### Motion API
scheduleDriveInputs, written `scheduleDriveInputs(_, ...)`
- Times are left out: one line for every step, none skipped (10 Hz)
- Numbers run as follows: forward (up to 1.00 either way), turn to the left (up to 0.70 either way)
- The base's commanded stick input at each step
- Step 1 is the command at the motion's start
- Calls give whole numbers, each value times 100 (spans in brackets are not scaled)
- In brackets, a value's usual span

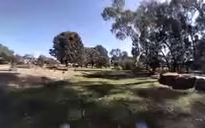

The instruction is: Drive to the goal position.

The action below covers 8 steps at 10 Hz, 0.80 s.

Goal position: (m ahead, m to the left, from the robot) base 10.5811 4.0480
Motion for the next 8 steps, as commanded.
scheduleDriveInputs(100,-27)
scheduleDriveInputs(100,-27)
scheduleDriveInputs(100,-14)
scheduleDriveInputs(100,0)
scheduleDriveInputs(100,0)
scheduleDriveInputs(100,0)
scheduleDriveInputs(100,0)
scheduleDriveInputs(100,0)
